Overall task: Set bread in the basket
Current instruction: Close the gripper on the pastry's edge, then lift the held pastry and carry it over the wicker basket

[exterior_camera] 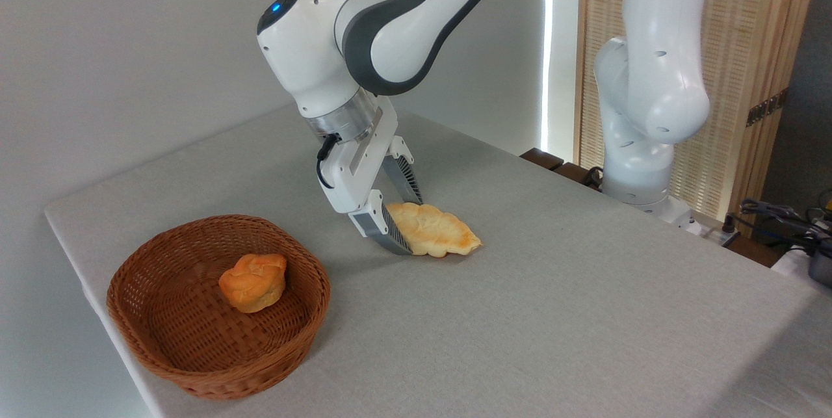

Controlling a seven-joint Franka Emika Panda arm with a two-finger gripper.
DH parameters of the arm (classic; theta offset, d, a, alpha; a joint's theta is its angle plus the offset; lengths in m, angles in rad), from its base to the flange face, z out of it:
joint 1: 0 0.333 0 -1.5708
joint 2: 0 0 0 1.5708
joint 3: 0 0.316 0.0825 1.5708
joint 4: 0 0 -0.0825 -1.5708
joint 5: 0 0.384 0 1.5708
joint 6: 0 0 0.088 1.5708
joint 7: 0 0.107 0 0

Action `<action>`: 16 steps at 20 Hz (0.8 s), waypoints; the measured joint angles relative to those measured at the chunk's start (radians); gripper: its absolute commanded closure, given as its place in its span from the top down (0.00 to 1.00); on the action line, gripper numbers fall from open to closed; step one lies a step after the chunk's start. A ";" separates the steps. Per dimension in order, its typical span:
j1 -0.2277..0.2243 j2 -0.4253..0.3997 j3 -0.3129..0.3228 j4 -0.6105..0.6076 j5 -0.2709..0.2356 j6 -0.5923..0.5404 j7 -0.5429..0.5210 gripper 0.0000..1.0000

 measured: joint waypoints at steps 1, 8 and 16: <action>0.000 0.001 0.000 0.000 0.000 0.001 0.000 0.61; -0.001 0.002 -0.001 0.000 0.000 0.001 0.000 0.35; -0.001 0.001 0.000 0.023 0.000 0.001 0.000 0.36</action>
